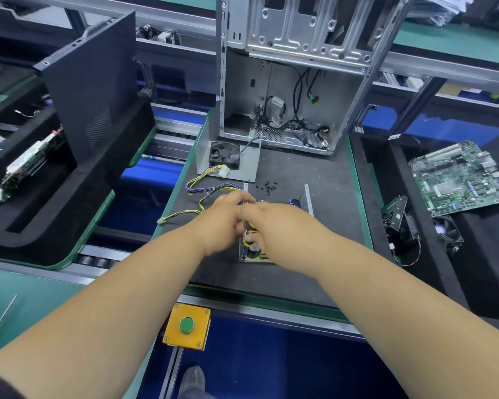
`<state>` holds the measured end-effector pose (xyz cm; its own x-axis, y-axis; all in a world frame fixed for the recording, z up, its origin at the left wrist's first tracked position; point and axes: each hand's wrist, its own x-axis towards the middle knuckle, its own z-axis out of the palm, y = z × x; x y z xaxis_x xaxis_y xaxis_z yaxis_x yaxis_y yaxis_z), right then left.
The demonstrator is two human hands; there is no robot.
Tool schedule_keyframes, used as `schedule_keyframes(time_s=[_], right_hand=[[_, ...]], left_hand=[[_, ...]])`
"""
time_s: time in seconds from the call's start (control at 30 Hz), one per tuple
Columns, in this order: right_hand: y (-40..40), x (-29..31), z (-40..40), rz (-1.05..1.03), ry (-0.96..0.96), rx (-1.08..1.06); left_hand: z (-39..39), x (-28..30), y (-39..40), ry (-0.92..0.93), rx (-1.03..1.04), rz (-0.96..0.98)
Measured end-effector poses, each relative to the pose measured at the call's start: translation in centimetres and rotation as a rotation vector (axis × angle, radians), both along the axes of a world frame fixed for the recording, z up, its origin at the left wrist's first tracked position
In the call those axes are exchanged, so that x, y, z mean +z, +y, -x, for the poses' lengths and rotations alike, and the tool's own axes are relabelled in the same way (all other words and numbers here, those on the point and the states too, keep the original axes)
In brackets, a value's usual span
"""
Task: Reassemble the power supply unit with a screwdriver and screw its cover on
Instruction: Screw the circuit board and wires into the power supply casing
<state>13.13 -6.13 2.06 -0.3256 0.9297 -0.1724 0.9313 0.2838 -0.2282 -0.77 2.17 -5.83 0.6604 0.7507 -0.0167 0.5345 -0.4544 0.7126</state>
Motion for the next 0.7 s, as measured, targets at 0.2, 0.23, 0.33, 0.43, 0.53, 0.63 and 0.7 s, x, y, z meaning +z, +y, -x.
schedule_keyframes(time_s=[0.2,0.23,0.33,0.43,0.53,0.63,0.7], right_hand=[[-0.2,-0.7,-0.7,-0.094,0.014,-0.092],[-0.2,-0.8,-0.8,-0.107,0.013,-0.117],[0.0,-1.3,-1.0,-0.145,-0.042,-0.157],[0.2,-1.6,-0.9,-0.214,-0.145,-0.184],[0.1,-2.0,-0.5,-0.276,-0.212,-0.212],[-0.1,-2.2,-0.1,-0.318,-0.228,-0.24],[-0.2,-2.3,0.0,-0.323,-0.223,-0.255]], left_hand=[[-0.1,-0.2,0.0,0.03,-0.072,-0.122],[-0.1,-0.2,0.1,0.039,-0.08,-0.125],[-0.1,-0.3,0.2,0.05,-0.08,-0.121],[-0.1,-0.3,0.2,0.06,-0.077,-0.124],[-0.1,-0.2,0.1,0.072,-0.073,-0.134],[-0.2,-0.2,0.1,0.063,-0.067,-0.125],[-0.2,-0.1,0.1,0.056,-0.062,-0.115]])
